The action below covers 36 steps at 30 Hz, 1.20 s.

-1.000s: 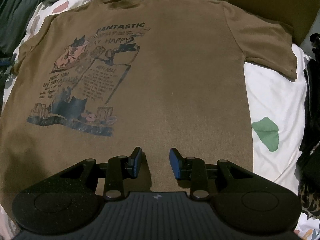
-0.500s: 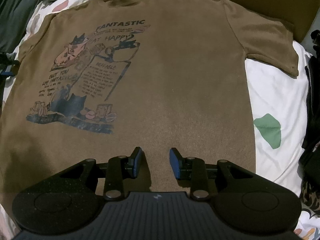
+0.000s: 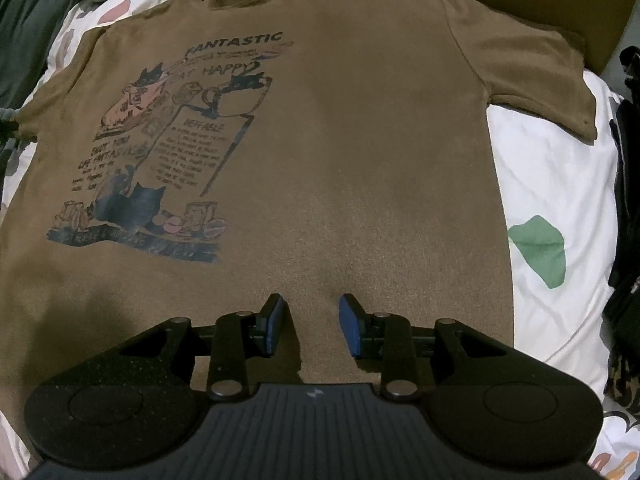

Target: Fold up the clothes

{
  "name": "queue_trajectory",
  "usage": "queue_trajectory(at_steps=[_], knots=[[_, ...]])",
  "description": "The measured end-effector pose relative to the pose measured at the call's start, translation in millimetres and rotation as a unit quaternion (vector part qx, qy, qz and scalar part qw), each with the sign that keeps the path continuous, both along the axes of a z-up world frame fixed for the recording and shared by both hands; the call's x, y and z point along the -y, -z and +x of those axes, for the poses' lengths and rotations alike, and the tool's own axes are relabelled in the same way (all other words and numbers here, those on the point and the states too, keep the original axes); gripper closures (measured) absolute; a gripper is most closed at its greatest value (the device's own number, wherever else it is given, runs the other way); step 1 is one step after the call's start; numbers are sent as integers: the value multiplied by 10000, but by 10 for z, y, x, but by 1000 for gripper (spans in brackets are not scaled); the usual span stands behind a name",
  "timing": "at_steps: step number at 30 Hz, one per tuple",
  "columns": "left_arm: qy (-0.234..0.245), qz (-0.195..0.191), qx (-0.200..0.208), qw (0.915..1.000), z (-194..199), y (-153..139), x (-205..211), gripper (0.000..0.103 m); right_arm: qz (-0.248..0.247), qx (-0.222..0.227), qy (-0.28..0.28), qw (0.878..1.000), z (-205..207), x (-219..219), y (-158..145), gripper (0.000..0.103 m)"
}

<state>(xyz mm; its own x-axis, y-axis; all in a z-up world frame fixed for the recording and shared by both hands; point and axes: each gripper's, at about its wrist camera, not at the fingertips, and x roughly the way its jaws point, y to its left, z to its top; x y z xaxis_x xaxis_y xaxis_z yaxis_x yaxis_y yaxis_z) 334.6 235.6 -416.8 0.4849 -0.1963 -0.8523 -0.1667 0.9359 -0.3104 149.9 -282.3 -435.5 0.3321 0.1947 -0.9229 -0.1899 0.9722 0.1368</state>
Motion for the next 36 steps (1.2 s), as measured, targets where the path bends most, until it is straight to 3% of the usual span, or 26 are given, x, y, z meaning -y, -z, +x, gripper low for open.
queue_trajectory(at_steps=[13,15,17,20,27,31,36], knots=[[415,988,-152,9941,10,296,223,94,35,-4,-52,10000,-10,24,10,61],[500,1158,-198,9918,14,260,281,90,51,-10,-42,10000,-10,32,13,61],[653,1275,-276,9893,6,212,349,73,66,-16,-29,10000,-7,36,12,61],[884,1305,-240,9872,-49,91,436,64,79,-19,-7,10000,0,38,3,61],[1267,1092,-40,9859,25,-322,579,64,90,53,-37,9999,-1,36,-71,61],[1468,1336,120,9800,256,-520,640,64,149,85,-3,9999,6,53,-103,61],[1337,1517,109,9793,600,-567,589,65,184,116,25,9998,21,63,-122,61]])
